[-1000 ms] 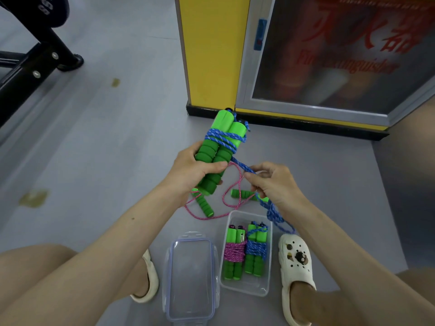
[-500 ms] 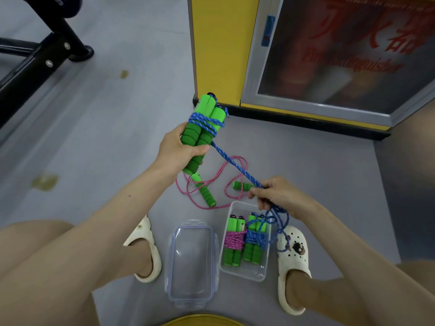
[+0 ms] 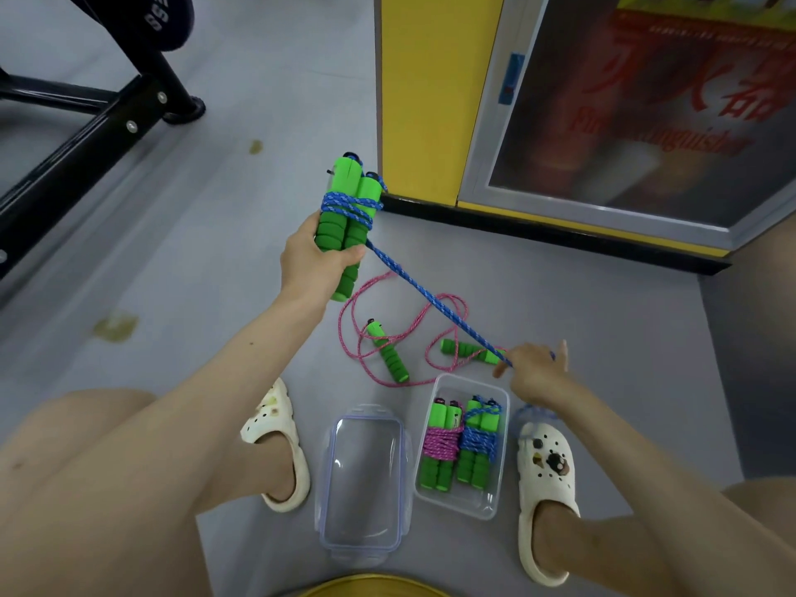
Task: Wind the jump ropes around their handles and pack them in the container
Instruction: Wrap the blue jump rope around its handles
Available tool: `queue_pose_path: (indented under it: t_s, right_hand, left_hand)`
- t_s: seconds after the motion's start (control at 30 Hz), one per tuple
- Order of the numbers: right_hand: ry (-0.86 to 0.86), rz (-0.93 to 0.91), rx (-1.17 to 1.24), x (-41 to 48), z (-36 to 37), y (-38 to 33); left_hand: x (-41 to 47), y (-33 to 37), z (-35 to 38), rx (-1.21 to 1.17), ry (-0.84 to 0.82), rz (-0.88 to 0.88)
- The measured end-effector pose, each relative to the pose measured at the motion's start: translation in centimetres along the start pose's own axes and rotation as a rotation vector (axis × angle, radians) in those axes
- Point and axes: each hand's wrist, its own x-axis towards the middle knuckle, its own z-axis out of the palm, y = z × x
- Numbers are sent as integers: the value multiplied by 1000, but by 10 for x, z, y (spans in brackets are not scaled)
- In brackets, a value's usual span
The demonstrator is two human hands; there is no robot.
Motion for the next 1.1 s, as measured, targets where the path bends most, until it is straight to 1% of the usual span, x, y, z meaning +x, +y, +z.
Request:
queue_pose_path:
  t_s: [0.07,0.13,0.23,0.33,0.4,0.5,0.6,0.73,0.83,0.97,1.03,1.1]
  right_hand:
    - [42,9,6,2,-1,-1]
    - [28,-21,84,2,-5,-3]
    - [-6,-70,380,0,-11,-6]
    - [-48,-97,827,-3,-16,-19]
    - [4,-115,1046,-3,-20,-28]
    - [61,-217,1206,-1,-28,-39]
    - [90,-322,1345,-4,-37,-49]
    - [152,-337,1370,-9,-40,-52]
    - [190,-355,1379,-10,-40,-48]
    - [191,-346,1347,-13,-41,-43]
    - [209,-320,1269,-16,-43,-41]
    - [287,-336,1038,-14,-45,-34]
  left_hand:
    - [2,0,-2,0,26,6]
    - [2,1,-1,-30,-32,-32]
    - [-9,6,7,-96,-236,-175]
    - [-19,7,18,-90,-388,-250]
    - [-24,6,26,-102,-475,-288]
    - [-33,2,38,-89,-609,-302]
    - [-40,2,47,-112,-694,-306]
    - [-43,5,50,-142,-749,-317]
    - [-43,6,48,-122,-792,-322]
    - [-46,5,48,-80,-801,-306]
    - [-48,5,48,-80,-786,-295]
    - [-50,4,49,-91,-776,-282]
